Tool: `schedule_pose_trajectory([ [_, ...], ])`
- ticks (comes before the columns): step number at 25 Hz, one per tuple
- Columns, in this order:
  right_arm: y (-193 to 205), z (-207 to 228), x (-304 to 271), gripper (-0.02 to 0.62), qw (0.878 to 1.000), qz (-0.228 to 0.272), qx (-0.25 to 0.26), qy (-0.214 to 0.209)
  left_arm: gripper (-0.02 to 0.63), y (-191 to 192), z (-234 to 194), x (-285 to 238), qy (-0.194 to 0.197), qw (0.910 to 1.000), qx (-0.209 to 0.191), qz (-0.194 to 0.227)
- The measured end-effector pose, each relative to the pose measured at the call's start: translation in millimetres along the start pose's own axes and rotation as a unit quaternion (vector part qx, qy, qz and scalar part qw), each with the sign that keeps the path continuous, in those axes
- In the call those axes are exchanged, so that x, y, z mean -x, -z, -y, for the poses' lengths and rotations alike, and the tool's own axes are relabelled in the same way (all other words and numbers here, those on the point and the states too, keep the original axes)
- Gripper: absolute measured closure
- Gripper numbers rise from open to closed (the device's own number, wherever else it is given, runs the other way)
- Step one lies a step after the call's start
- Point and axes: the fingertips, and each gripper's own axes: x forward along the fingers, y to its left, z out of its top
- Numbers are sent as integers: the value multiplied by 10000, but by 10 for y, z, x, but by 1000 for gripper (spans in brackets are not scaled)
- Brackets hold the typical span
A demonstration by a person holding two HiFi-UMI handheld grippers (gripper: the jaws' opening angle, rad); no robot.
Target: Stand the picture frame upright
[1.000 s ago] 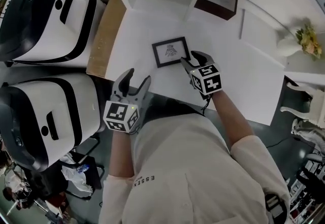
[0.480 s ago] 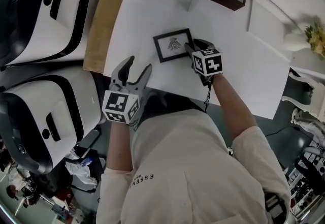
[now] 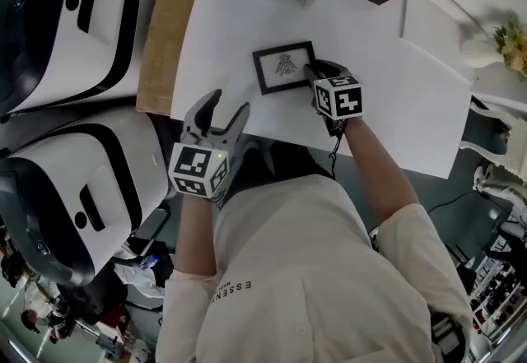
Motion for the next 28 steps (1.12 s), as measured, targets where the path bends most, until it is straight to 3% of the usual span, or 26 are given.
schedule_pose_trajectory([
  [17,480,-236,310,488,9975,77,-468,523,367,321,183,275,508,9977,-269,-363],
  [28,786,-404,494,499,9955,145,-683,638,365,479,304,393,845,9942,-435,-505],
])
